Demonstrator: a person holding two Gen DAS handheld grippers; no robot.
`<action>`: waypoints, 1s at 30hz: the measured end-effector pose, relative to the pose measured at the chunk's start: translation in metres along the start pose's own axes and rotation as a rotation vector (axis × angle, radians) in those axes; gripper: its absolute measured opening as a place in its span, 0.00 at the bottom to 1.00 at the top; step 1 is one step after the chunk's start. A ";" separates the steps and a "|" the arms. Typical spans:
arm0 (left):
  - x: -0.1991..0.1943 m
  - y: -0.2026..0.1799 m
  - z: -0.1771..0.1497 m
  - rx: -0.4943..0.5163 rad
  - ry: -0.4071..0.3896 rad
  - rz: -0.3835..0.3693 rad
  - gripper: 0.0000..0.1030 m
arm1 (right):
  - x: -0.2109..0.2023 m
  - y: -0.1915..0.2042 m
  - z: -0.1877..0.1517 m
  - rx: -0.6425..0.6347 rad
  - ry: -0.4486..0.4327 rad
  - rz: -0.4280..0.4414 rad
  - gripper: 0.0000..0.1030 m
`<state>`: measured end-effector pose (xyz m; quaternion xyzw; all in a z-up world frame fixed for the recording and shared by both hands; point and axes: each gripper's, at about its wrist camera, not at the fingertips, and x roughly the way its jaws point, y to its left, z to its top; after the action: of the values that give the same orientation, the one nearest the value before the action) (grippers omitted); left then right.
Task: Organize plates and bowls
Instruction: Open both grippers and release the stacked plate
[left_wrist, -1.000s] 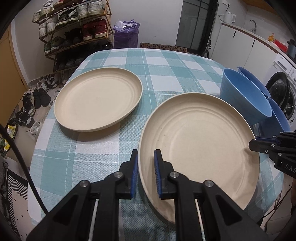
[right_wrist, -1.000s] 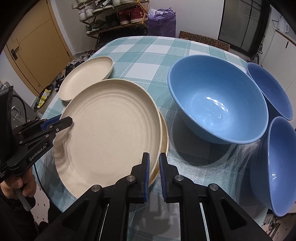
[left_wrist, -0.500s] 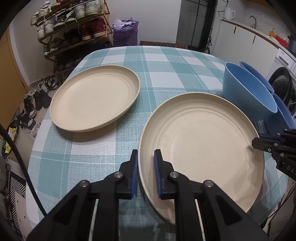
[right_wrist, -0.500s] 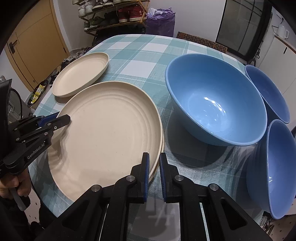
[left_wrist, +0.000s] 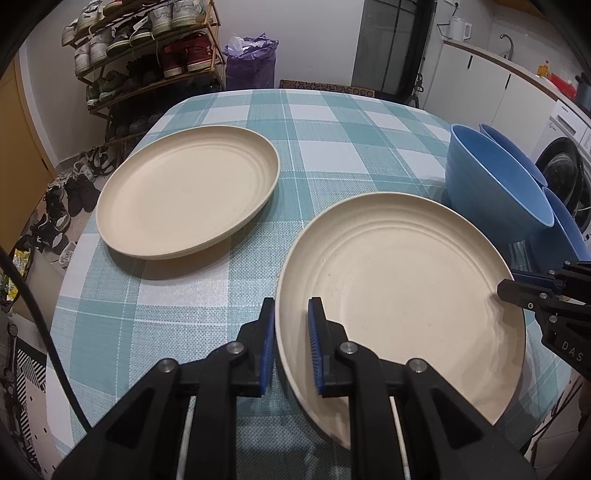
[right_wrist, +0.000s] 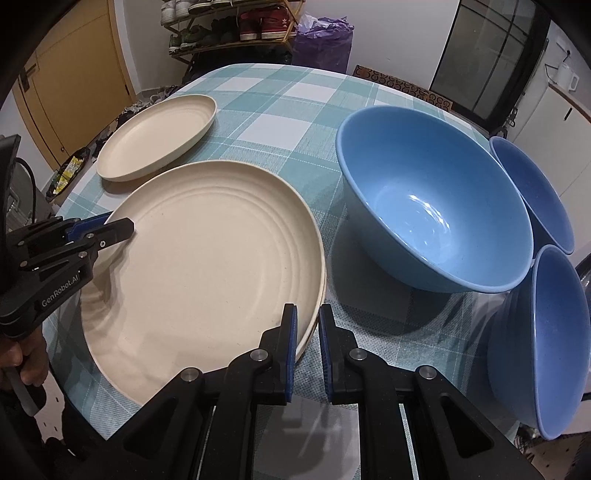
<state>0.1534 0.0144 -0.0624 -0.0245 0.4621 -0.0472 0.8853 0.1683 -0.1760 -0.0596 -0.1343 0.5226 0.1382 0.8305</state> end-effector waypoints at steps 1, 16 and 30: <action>0.000 0.001 0.000 -0.003 0.000 -0.004 0.16 | 0.000 0.000 0.000 0.003 -0.001 0.001 0.11; -0.012 0.011 -0.004 -0.022 -0.017 -0.037 0.45 | -0.009 0.007 0.000 -0.007 -0.026 0.102 0.35; -0.041 0.033 -0.006 -0.089 -0.094 -0.055 0.94 | -0.043 0.025 0.011 -0.038 -0.141 0.221 0.82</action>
<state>0.1268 0.0514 -0.0354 -0.0787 0.4209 -0.0498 0.9023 0.1498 -0.1528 -0.0179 -0.0816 0.4716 0.2477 0.8423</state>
